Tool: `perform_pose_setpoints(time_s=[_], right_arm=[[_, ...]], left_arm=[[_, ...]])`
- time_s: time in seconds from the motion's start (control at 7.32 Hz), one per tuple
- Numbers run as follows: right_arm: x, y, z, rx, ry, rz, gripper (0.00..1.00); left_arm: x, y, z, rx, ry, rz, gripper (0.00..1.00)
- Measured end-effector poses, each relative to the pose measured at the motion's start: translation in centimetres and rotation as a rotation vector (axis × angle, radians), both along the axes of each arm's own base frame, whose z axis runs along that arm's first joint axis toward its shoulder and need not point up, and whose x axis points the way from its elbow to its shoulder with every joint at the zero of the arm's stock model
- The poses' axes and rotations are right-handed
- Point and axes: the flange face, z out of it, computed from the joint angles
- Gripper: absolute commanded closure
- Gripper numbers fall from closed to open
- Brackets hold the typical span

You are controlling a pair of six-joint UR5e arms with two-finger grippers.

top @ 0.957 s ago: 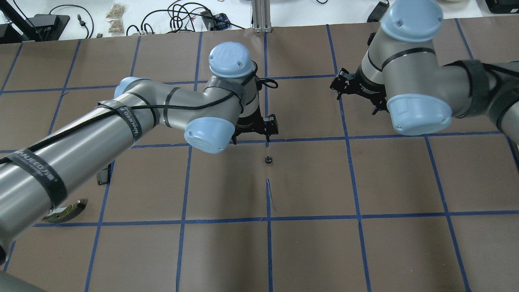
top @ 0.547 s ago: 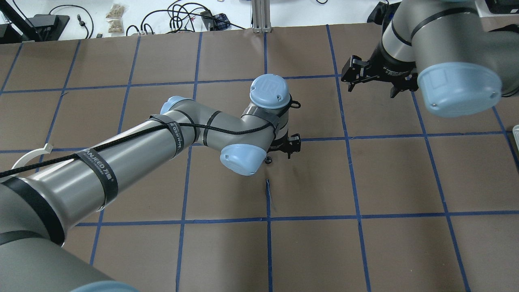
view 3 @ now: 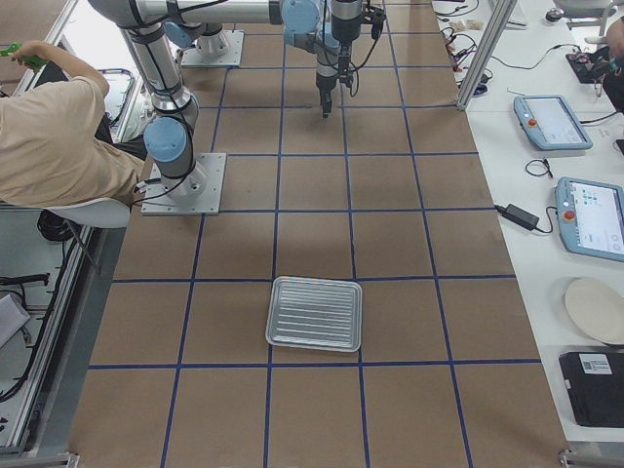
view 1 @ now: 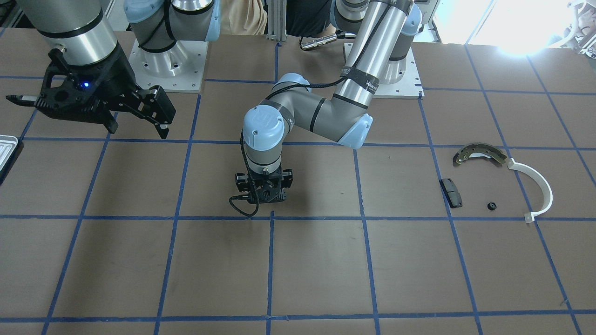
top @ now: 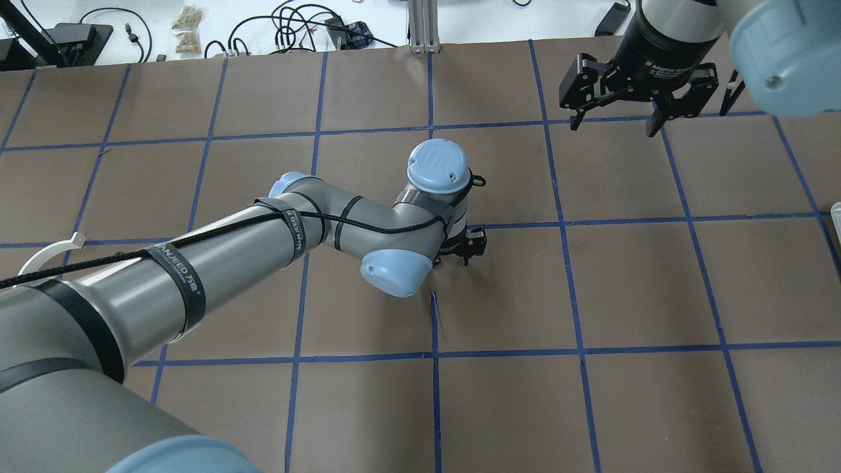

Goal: Place bearing gear from tray to pile

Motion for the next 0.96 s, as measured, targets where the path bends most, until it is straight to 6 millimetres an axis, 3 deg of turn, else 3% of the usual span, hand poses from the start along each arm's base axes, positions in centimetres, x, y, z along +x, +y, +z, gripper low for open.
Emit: perform_pose_setpoints(time_s=[0.14,0.41,0.82,0.96], right_arm=[[0.0,-0.3,0.0,0.010,0.001,-0.001,0.00],[0.0,-0.6,-0.5,0.020,0.006,-0.004,0.00],[0.0,-0.3,-0.8,0.034,0.006,-0.009,0.00],[0.0,-0.3,-0.9,0.036,0.007,-0.006,0.00]], left_arm=[[0.2,-0.1,0.2,-0.007,0.004,0.001,0.82],[0.4,-0.3,0.6,-0.017,0.008,0.003,0.97],[2.1,-1.3,2.0,-0.036,0.004,0.018,1.00],[5.1,-2.7,3.1,-0.043,-0.044,0.010,1.00]])
